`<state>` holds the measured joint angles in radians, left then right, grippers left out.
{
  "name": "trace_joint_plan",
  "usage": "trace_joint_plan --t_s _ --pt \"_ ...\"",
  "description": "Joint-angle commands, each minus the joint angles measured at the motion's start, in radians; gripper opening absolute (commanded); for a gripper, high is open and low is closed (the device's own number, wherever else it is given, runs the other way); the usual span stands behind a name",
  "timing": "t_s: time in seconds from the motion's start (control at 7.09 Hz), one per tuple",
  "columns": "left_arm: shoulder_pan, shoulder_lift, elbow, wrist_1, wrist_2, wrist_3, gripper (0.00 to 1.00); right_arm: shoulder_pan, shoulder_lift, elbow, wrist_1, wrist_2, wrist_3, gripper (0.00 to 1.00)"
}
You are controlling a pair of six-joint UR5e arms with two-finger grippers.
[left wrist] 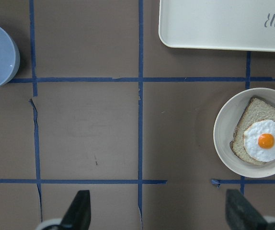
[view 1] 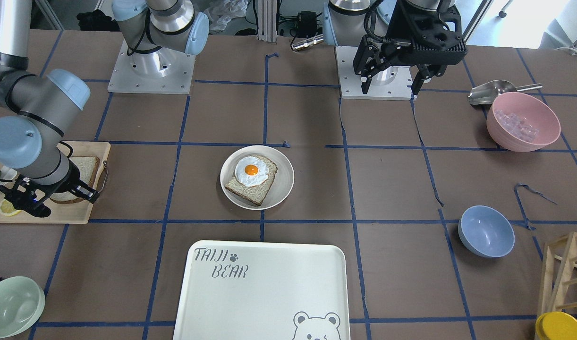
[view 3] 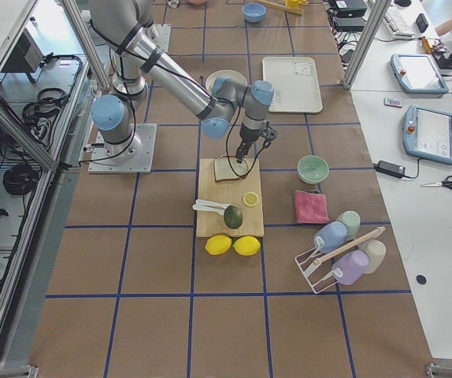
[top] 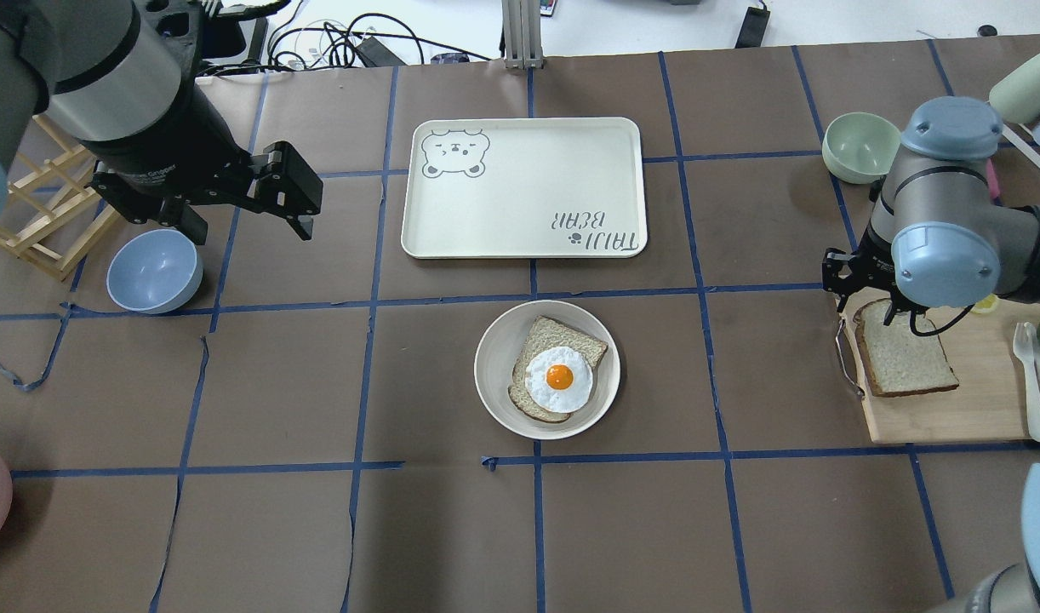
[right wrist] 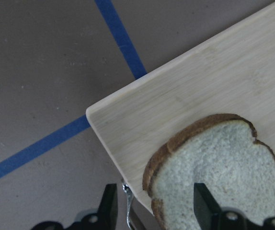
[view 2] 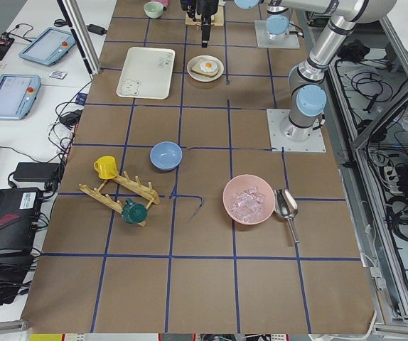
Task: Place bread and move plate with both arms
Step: 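Move the right gripper over the bread slice on the wooden board, then lower the right gripper and pinch the bread slice's crust edge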
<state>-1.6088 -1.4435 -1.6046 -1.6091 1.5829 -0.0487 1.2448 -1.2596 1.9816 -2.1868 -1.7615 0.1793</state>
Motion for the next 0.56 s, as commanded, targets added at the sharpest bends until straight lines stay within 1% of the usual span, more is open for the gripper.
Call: trace_joint_plan --t_s 0.0,0.14,0.42 --pt "0.0 0.0 0.0 0.0 0.0 0.0 1.0 -0.004 0.006 0.0 0.001 -0.001 0.0 0.57" --pt "0.0 0.0 0.0 0.0 0.0 0.001 1.0 -0.005 0.006 0.0 0.001 0.001 0.003 0.52" --pt "0.001 0.0 0.0 0.0 0.0 0.001 1.0 -0.008 0.009 0.002 0.002 -0.001 0.006 0.52"
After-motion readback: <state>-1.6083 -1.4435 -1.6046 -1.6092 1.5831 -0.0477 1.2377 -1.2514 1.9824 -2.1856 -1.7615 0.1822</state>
